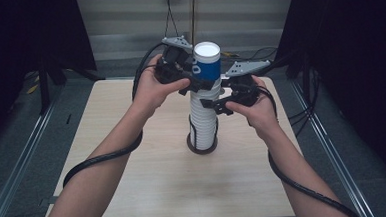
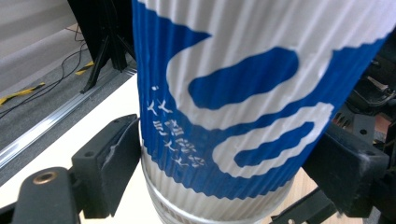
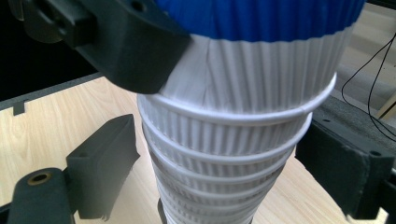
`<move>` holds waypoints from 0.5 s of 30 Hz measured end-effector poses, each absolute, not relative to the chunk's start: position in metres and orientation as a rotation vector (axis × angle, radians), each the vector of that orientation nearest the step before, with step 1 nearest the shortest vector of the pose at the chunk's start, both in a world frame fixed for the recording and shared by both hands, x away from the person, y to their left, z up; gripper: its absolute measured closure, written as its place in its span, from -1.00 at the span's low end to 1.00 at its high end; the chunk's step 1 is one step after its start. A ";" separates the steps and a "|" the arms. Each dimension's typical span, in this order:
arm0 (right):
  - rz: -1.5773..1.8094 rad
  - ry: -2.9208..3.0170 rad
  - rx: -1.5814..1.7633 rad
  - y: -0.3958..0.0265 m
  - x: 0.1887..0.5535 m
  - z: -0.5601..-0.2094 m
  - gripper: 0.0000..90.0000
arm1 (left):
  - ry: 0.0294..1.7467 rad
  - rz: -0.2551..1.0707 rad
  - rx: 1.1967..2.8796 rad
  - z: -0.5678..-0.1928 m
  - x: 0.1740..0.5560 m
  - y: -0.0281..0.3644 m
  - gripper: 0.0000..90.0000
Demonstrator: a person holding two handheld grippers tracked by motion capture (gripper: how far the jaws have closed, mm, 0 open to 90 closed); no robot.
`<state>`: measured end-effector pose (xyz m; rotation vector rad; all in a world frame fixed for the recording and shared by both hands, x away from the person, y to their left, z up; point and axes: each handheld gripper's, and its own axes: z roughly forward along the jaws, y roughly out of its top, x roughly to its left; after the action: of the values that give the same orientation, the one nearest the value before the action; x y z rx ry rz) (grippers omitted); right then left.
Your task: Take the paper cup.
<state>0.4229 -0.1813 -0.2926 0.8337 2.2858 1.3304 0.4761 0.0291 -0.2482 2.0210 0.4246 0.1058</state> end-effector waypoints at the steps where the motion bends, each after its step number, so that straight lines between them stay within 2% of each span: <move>1: 1.335 2.281 0.835 -0.181 0.423 -0.292 -0.73 | 0.426 0.107 2.021 -0.248 0.476 0.029 -0.66; 15: 1.326 2.265 0.842 -0.180 0.421 -0.290 -0.74 | 0.445 0.116 2.023 -0.247 0.475 0.031 -0.65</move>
<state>0.4214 -0.1797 -0.2901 0.8423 2.2653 1.3259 0.4755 0.0305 -0.2471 2.0227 0.4452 0.1162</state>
